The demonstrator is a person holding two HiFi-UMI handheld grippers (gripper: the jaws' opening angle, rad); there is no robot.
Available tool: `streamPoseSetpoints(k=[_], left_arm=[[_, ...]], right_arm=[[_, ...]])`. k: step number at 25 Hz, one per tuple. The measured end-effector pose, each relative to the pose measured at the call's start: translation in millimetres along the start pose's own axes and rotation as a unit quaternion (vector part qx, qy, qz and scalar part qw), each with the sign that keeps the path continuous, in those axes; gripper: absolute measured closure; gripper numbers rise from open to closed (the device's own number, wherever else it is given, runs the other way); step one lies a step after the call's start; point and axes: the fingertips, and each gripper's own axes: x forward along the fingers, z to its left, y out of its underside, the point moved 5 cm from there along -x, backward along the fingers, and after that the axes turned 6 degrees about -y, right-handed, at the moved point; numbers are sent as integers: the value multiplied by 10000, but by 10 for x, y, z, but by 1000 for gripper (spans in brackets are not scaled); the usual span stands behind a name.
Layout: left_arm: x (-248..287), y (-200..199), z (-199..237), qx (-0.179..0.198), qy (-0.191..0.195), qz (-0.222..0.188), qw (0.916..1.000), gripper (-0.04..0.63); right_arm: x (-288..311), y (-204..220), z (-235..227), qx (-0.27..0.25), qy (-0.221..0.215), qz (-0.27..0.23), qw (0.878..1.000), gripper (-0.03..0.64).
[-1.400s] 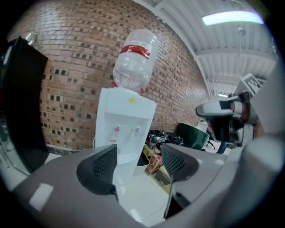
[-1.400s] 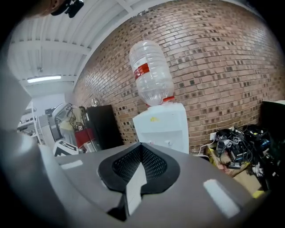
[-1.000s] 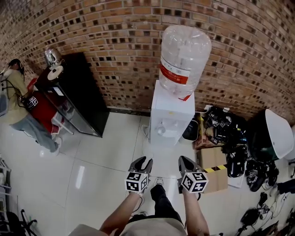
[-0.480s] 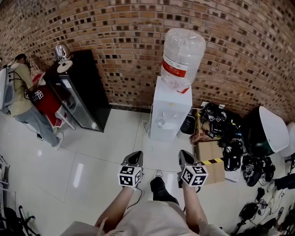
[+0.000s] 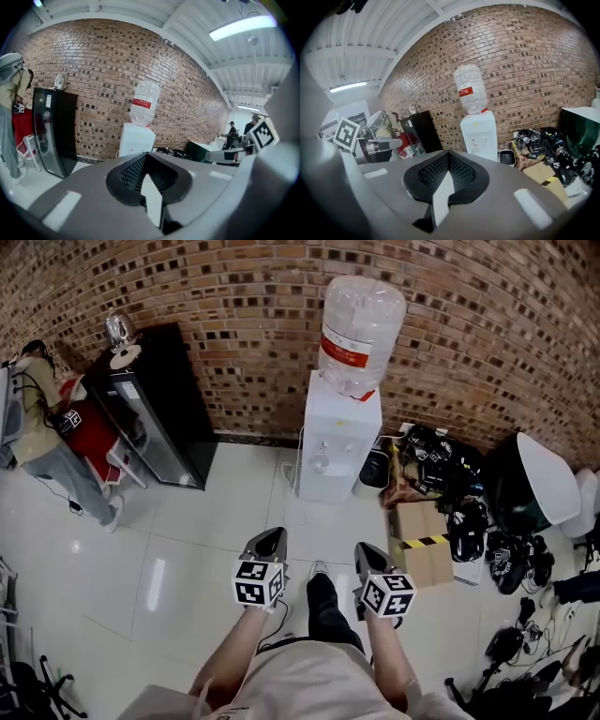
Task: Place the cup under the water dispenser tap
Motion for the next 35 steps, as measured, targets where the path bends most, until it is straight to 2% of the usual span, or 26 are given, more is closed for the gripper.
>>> streamPoseSetpoints(k=[4,8,21,35], left_arm=[[-234,170,-150,-58,78,160,9998,584],[-399,223,-330,-33,104,216,9997,584],[-419,205,-683,-14,-28,234,9997,584],[-431,240,-815,21,-50,201,9998,584]], right_arm=[[-258,106,95,-17,93,37,9999,617],[-406,63,144,-79,6,56,10000,617],[-482,-116,80,-322,-374,105,9987,617],[-665,-130,40,-376,-364,1,9986,617]])
